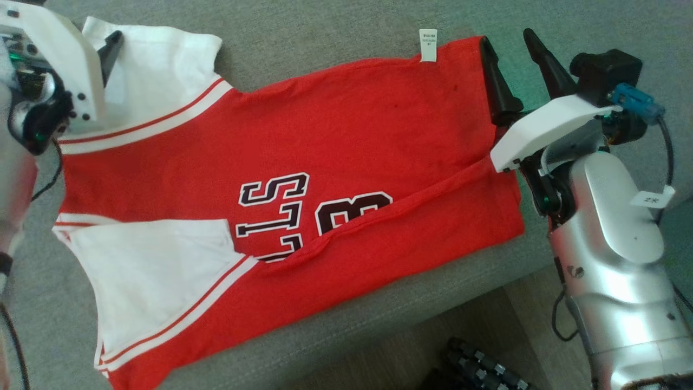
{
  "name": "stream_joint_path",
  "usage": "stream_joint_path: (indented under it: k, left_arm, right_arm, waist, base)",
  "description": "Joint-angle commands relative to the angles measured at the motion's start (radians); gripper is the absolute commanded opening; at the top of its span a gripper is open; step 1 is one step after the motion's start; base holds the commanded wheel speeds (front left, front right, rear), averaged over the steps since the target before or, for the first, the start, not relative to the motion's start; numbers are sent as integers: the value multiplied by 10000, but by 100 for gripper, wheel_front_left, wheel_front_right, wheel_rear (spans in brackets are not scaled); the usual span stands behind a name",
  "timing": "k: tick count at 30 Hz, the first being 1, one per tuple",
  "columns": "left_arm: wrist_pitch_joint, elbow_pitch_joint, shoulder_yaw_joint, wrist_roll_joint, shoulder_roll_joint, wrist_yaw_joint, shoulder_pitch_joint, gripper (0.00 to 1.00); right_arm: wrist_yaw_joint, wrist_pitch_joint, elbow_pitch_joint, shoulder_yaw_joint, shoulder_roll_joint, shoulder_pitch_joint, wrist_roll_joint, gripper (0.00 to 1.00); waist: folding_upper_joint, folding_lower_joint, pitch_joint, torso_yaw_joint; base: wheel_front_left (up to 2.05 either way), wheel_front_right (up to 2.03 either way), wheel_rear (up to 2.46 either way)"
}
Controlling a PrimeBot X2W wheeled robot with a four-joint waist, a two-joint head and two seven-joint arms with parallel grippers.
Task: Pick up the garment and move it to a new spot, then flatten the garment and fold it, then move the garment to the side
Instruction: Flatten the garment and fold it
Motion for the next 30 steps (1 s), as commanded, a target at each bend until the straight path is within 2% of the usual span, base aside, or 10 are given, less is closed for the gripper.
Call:
stream_joint_path:
  k: [1,2,5,13,20,30]
  left_arm:
    - [65,-210,164,-195,347,-59,-399,10]
    - [126,-246,63,-359,328,-59,-379,0]
    - [-53,-379,-86,-696,351,-60,-432,0]
    - [-1704,-736,95,-1121,210,-60,-418,0]
    - [-2550,-1415,258,-1440,154,-61,81,0]
    - [-2551,-2532,215,-1634,174,49,597,0]
  right_arm:
    - [-7,-68,-271,76,105,-214,-16,100]
    - [-7,-64,-264,43,105,-228,-35,100]
    - [-7,-51,-247,-108,106,-253,-132,100]
    - [-7,239,96,-693,71,-390,-126,100]
    - [-7,910,769,-645,-697,-588,-36,100]
    - [-7,1722,1896,-457,-1624,-1133,352,100]
  waist:
    - [1,-1,-1,31]
    - [1,-1,-5,60]
    - [1,-1,-25,211]
    - [1,-1,-316,827]
    - [1,-1,-527,1422]
    - [1,-1,-429,1950]
  base:
    - [0,0,0]
    - [0,0,0]
    - [0,0,0]
    - [0,0,0]
    - [0,0,0]
    - [0,0,0]
